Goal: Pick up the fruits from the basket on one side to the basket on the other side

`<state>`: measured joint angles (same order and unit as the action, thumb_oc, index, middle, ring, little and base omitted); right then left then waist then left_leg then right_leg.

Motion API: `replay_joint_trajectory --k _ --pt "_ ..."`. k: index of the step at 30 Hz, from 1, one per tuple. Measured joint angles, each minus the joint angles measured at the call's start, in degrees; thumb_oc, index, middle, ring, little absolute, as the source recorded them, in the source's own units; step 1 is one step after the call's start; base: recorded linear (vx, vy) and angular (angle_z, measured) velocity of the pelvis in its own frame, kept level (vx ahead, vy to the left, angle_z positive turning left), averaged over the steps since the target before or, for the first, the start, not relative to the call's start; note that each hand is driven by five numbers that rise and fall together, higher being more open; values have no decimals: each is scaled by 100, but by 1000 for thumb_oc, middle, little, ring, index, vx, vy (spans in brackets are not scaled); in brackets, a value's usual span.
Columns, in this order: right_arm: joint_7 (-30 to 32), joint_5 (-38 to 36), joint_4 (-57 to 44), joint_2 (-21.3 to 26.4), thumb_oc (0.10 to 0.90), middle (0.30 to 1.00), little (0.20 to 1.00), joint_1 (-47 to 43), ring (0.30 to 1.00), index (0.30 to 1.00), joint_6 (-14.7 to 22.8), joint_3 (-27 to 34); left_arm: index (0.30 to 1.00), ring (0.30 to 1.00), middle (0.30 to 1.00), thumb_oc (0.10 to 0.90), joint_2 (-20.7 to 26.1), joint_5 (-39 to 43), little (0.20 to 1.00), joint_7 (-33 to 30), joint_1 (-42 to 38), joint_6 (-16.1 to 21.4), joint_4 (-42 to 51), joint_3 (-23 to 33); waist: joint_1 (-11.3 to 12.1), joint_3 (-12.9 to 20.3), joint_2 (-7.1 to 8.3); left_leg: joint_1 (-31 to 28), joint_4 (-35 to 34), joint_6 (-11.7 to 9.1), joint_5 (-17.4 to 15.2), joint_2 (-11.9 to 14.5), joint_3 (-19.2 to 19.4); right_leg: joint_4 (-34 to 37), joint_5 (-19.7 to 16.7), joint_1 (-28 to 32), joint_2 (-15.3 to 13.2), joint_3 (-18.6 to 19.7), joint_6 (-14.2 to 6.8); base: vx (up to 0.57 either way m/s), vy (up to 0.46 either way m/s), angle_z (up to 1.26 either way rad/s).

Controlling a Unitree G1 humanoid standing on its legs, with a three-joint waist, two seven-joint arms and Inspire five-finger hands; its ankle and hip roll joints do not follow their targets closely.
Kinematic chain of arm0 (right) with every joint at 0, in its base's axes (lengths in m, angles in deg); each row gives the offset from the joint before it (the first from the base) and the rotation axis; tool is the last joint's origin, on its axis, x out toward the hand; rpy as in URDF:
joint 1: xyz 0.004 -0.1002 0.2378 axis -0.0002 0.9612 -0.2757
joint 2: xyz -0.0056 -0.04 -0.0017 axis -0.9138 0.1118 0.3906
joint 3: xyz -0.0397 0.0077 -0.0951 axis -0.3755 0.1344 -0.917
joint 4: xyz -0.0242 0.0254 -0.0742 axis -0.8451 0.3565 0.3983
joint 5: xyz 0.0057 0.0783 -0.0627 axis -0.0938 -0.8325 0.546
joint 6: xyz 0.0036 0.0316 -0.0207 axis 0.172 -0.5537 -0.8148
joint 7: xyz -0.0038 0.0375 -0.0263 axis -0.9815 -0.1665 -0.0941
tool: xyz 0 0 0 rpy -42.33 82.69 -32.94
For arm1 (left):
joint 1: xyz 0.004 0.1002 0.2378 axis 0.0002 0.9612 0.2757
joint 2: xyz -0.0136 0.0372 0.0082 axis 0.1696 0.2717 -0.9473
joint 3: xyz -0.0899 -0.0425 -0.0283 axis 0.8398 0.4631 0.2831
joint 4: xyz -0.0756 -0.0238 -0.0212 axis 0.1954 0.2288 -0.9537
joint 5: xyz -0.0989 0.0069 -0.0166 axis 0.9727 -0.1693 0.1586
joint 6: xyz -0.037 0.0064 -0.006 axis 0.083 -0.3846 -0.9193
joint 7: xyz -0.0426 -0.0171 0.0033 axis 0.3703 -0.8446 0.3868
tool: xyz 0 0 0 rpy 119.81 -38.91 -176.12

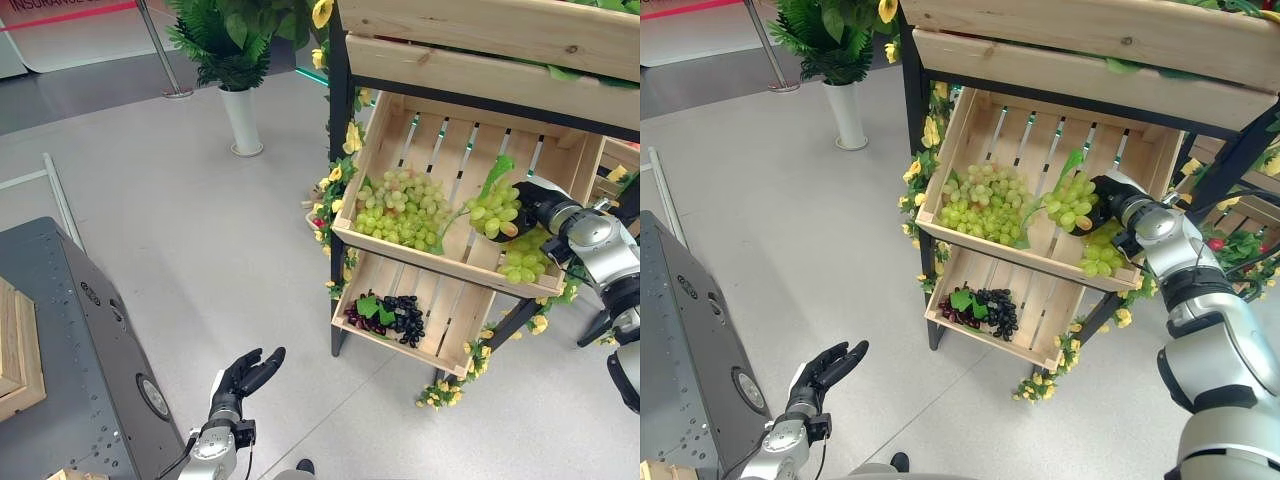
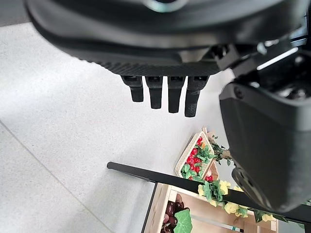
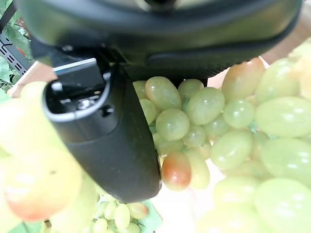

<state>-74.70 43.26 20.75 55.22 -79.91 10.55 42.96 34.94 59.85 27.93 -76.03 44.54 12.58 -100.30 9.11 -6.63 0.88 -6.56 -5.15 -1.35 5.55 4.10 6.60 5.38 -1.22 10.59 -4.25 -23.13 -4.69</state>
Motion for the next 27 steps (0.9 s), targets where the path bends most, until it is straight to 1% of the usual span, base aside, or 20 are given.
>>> replay_joint_trajectory --k 1,2,9,12,15,17,22,27 --pt "0 1 0 -1 753 829 829 0 829 829 11 -6 900 900 900 800 0 0 900 9 0 11 0 0 2 0 0 0 0 0 0 0 0 0 0 0 0 -1 0 0 0 0" --pt "0 2 2 -4 800 900 900 0 900 900 20 -9 900 900 900 800 0 0 900 19 0 16 0 -2 3 0 0 0 0 0 0 -1 0 0 0 0 0 -2 0 0 0 0" --pt "2 9 1 -6 800 900 900 0 900 900 22 -9 900 900 900 800 0 5 900 78 1 24 0 -7 2 0 1 2 0 1 2 -2 -13 0 0 7 -1 -18 0 0 0 0" --pt "3 237 1 -5 800 900 900 -1 900 900 23 -12 900 900 900 800 11 5 900 82 1 25 0 -67 -3 0 1 3 0 2 4 -4 -18 0 0 9 -3 -27 -1 0 0 0" --pt "3 243 1 -5 800 900 900 -23 900 900 24 -42 900 900 900 800 28 8 900 88 2 26 2 -172 -15 1 2 3 0 2 4 -4 -18 0 0 9 -4 -26 -1 0 0 0" --pt "4 252 -1 -4 800 900 900 -126 900 900 24 -213 900 900 900 800 32 11 900 91 1 26 10 -223 -28 2 3 1 -1 2 4 -3 -17 0 0 10 -3 -26 -1 0 0 0" --pt "18 475 -4 -4 800 900 900 -249 900 900 24 -221 900 900 900 800 32 10 900 99 2 27 38 -245 -24 3 7 1 -1 2 4 -4 -17 0 0 11 -4 -26 -1 0 0 0" --pt "47 478 -8 -4 800 900 900 -292 900 900 22 -221 900 900 900 800 55 10 900 116 2 26 38 -277 -15 3 8 1 0 3 5 -4 -23 0 0 15 -4 -31 -1 0 0 0"
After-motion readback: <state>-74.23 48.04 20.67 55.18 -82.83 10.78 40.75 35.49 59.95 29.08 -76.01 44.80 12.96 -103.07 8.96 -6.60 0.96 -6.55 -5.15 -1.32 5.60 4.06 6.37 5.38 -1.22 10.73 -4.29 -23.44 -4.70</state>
